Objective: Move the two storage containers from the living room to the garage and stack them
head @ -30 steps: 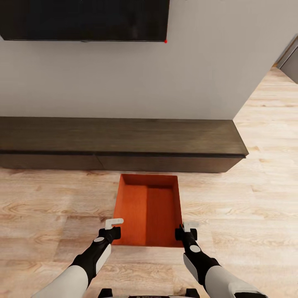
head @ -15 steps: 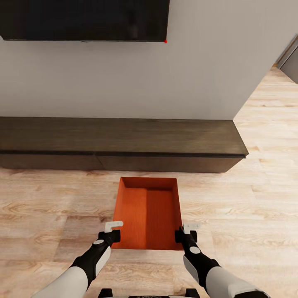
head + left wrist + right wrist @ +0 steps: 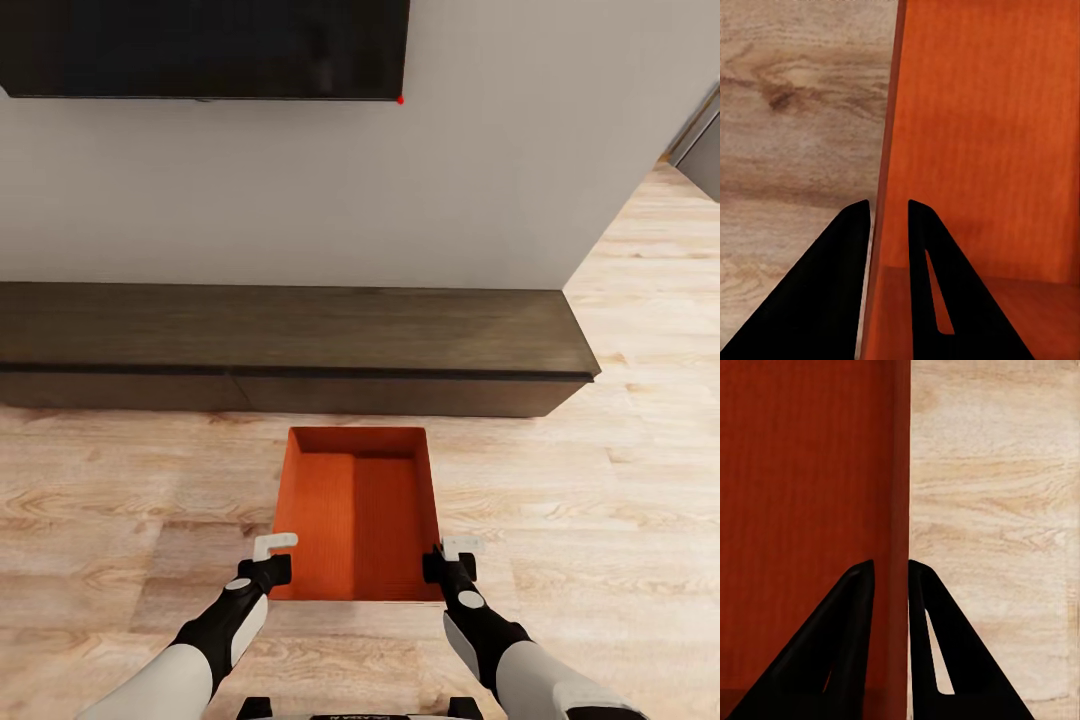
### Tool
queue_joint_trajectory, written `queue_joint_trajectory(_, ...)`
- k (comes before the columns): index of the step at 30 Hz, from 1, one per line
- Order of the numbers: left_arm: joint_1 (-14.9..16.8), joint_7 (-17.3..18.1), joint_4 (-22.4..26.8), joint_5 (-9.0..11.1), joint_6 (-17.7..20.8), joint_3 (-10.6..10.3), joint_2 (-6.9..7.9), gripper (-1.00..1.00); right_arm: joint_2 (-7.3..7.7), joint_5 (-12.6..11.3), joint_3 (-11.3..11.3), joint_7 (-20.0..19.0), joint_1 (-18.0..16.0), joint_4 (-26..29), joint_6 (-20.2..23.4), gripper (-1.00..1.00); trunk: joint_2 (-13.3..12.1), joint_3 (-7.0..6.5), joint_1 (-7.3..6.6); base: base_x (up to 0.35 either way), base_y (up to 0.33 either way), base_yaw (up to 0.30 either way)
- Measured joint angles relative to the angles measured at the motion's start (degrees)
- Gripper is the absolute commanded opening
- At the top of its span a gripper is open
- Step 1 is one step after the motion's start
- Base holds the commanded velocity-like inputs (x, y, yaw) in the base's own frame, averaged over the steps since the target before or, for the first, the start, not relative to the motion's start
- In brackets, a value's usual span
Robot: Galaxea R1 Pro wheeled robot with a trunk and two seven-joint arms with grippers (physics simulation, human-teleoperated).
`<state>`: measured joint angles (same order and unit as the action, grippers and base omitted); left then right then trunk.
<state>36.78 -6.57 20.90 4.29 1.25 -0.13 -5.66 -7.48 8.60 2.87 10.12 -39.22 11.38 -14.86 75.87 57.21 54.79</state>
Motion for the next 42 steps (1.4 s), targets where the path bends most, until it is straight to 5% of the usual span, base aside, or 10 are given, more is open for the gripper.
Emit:
queue_joint_trajectory(17,0.0,-0.2,-0.1,0.1,0.0,-0.2,0.05,-1.00,-0.10,-0.2,-0.2,0.3,0.0,-0.3,-0.2,-1.00,0.0,-0.05,0.00,0.000,0.000,-0.009)
queue_joint_trajectory(42,0.0,-0.2,-0.1,0.0,0.0,-0.2,0.04,-1.00,-0.10,-0.4,-0.2,0.3,0.0,-0.4,-0.4,-1.00,0.0,-1.98,0.00,0.000,0.000,-0.105)
